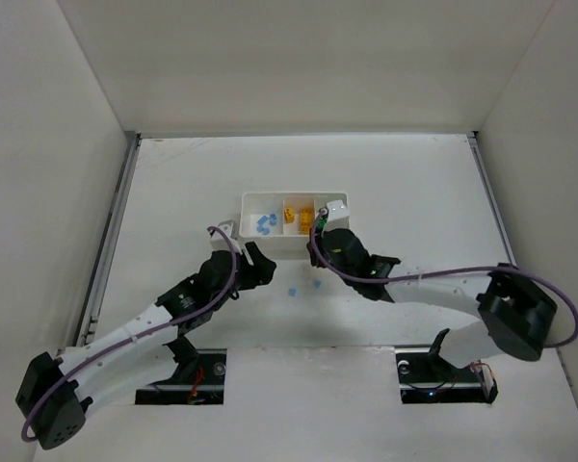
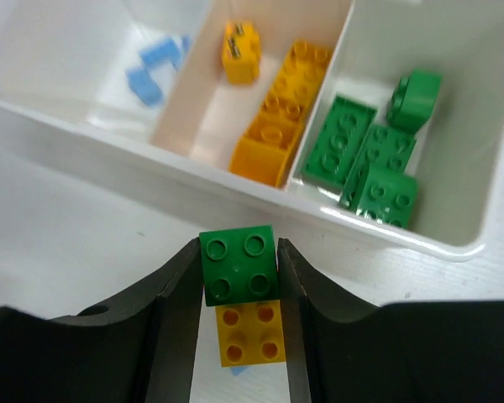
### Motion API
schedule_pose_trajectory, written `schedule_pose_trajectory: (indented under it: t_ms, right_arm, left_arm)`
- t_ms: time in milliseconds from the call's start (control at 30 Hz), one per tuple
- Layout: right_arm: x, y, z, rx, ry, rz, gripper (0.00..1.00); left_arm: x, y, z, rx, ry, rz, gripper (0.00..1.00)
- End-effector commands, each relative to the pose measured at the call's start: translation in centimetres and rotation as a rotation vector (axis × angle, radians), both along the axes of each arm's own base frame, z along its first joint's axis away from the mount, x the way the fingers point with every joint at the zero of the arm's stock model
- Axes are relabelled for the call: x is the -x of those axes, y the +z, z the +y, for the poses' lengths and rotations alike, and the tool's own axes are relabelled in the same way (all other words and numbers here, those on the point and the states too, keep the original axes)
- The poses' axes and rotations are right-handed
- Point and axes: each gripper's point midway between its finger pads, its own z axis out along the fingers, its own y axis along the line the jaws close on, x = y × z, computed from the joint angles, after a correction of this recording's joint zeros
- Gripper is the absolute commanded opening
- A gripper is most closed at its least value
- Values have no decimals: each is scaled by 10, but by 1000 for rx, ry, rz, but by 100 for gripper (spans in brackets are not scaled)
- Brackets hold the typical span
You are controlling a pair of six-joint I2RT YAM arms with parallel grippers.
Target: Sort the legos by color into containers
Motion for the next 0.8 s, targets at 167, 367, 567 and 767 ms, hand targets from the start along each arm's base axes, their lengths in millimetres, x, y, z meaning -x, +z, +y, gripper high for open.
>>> schedule_pose_trajectory:
  t_ms: [167,367,567,767]
  right_arm:
    - [6,90,10,-321,-39,-80,29]
    - [11,107,38,-445,-18,-52,28]
    - [15,117,51,-519,-2,-37,28]
    - [18,128,57,-609,12,-23,28]
  left_arm:
    - [8,49,-52,226,-115,-131,65]
    - [2,71,-59,323,-80,-223,66]
    - [-2,66,-69,303,-91,-227,62]
    - [-3,63,-80,291,-107,-224,56]
